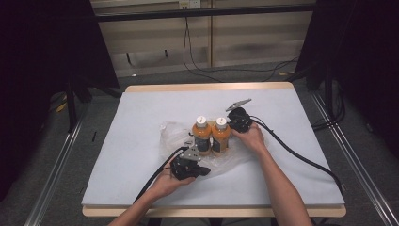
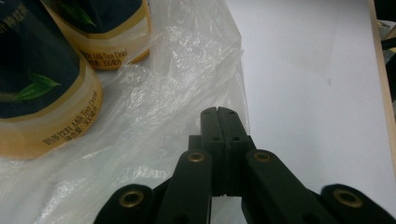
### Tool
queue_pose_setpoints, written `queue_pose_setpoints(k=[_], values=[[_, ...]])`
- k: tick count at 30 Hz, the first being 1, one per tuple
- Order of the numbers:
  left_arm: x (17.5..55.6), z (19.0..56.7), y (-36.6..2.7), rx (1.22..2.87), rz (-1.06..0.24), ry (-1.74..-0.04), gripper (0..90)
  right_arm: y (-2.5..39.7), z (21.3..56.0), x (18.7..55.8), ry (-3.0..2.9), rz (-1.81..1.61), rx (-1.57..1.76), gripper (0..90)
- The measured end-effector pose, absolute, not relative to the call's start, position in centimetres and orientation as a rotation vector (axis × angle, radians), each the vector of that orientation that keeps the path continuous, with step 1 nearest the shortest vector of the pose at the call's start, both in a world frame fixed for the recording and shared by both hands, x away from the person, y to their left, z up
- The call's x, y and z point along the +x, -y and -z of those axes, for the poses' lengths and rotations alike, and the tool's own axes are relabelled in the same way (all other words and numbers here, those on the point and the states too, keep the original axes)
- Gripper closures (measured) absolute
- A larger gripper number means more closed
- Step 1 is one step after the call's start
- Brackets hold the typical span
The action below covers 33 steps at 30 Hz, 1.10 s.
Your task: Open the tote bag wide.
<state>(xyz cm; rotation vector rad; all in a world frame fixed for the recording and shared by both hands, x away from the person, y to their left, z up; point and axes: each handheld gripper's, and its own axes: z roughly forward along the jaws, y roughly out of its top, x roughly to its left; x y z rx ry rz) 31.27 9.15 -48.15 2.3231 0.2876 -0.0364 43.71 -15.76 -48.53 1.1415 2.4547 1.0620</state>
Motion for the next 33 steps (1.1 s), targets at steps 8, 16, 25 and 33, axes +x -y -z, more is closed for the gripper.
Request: queue_pose_setpoints(k=[8, 16, 25, 33], values=[[31.0, 48.2, -9.2, 2.311, 0.052, -0.281, 90.0, 15.3, 48.3, 44.5, -2.441, -1.017, 1.189, 90.0], [30.9, 48.3, -9.3, 2.307, 0.075, -0.271, 90.0, 15.2, 48.2, 45.5, -2.438, -1.012, 1.254, 90.0], [30.5, 48.2, -9.3, 2.31, 0.099, -0.253, 90.0, 14.9, 48.1, 46.1, -2.424, -0.979, 1.288, 90.0], [29.9, 48.2, -9.4, 2.31, 0.132, -0.239, 90.0, 14.5, 48.0, 46.6, -2.408, -0.934, 1.3, 90.0]])
